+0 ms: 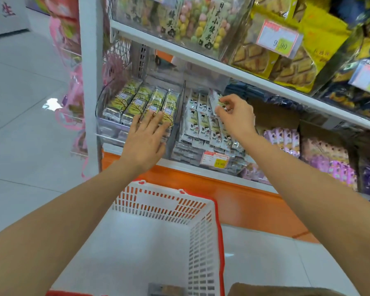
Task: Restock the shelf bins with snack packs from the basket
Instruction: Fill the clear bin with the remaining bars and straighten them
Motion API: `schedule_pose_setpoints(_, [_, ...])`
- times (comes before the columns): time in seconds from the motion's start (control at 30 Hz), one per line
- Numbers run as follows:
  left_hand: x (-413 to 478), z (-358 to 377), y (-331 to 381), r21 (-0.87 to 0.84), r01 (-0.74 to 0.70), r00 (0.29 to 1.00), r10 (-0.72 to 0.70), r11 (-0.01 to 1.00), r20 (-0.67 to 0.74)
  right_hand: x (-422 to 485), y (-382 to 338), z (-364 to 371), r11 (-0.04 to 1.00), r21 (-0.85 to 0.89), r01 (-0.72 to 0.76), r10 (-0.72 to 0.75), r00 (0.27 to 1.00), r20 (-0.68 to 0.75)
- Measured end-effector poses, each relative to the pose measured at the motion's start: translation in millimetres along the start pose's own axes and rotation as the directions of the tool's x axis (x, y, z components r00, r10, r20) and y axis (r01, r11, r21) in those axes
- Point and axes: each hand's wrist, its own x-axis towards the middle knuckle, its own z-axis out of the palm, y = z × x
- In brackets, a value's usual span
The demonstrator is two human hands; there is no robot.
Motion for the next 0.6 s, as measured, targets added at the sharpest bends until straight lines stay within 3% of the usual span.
schedule_pose_setpoints(0.23, [4, 16, -15, 0.011, -0.101, 0.990, 0.101, 0.995, -0.101, 38, 6, 29, 0.994, -0.102, -0.035, 0.034, 0.999, -0.006])
schedule_pose_setpoints(0.6, [5, 29, -20, 0.013, -0.131, 0.974, 0.131, 0.991, -0.184, 56, 28, 55, 0.976, -0.215, -0.017, 0.006, 0.999, -0.054])
